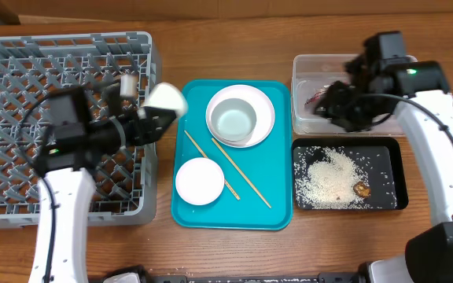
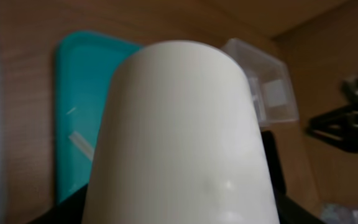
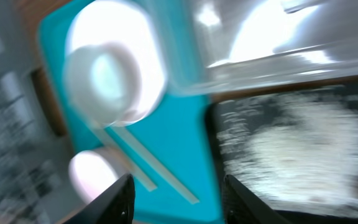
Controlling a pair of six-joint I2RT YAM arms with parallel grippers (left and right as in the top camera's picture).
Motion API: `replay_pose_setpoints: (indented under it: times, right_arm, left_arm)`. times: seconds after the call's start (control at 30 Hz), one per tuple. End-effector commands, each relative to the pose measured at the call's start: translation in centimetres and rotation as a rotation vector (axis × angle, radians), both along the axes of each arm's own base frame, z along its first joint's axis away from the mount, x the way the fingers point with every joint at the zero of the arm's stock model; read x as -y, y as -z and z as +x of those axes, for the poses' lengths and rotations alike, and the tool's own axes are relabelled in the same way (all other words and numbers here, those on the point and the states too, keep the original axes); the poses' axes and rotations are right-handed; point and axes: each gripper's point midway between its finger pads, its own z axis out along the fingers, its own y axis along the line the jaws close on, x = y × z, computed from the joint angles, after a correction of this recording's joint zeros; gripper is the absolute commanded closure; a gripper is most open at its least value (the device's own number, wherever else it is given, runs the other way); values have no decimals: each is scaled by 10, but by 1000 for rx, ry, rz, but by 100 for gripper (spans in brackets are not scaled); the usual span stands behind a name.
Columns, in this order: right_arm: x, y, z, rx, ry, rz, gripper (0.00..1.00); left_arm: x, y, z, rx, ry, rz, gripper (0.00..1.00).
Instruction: Sort waste into correct bins and load items into the dishwasher
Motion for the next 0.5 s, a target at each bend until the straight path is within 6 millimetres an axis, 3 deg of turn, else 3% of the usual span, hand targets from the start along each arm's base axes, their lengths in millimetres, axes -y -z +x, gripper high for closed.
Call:
replay_pose_setpoints:
  times: [0.0, 0.13, 0.2, 0.27, 0.47]
  right_arm:
    - [61, -23, -3, 94, 101, -198, 53]
    - [86, -32, -11, 100, 158, -212, 53]
    - [91, -31, -13, 88, 173, -212, 53]
    - [92, -30, -15, 82, 174, -212, 53]
    - [92, -30, -15, 81, 174, -212, 53]
  left_arm:
    - [-90, 8, -13, -81, -335, 254, 96]
    - [-162, 25, -54, -257, -615, 460, 96]
    - [-183, 32, -72, -339, -708, 526, 96]
    - [-191, 38, -82, -392, -738, 565, 96]
    - [-194, 59, -81, -475, -716, 566, 94]
